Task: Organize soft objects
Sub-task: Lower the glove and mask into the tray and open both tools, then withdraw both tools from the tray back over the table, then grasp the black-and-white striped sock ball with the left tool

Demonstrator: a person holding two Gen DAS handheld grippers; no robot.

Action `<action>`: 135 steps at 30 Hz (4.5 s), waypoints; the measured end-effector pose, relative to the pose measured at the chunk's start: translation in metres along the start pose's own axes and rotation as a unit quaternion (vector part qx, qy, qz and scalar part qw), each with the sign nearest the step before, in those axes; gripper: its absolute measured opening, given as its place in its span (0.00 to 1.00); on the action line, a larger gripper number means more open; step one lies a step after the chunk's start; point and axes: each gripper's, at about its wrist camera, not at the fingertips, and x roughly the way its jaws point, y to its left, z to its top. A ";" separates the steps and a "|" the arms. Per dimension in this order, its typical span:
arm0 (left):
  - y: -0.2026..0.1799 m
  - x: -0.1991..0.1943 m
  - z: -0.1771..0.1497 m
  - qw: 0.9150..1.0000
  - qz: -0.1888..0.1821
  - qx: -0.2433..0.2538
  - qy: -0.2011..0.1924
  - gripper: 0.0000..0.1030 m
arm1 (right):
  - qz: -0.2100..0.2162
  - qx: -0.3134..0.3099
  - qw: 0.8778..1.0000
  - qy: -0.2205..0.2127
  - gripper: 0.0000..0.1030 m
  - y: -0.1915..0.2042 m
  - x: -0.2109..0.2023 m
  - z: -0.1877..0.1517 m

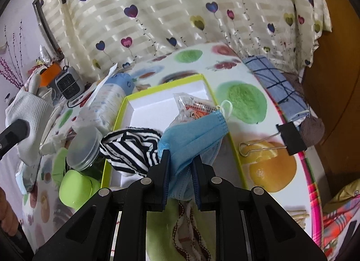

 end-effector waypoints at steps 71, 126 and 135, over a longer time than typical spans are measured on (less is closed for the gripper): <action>-0.023 -0.010 -0.023 1.000 -0.015 0.013 0.021 0.48 | -0.021 -0.097 0.990 -0.099 0.43 0.071 -0.094 -0.032; 0.090 -0.031 -0.081 0.994 0.056 -0.079 0.059 0.48 | 0.068 -0.190 0.979 -0.032 0.43 0.166 -0.060 -0.066; 0.089 0.025 -0.068 0.992 0.062 -0.035 0.103 0.48 | 0.056 -0.173 0.983 -0.033 0.43 0.155 -0.055 -0.060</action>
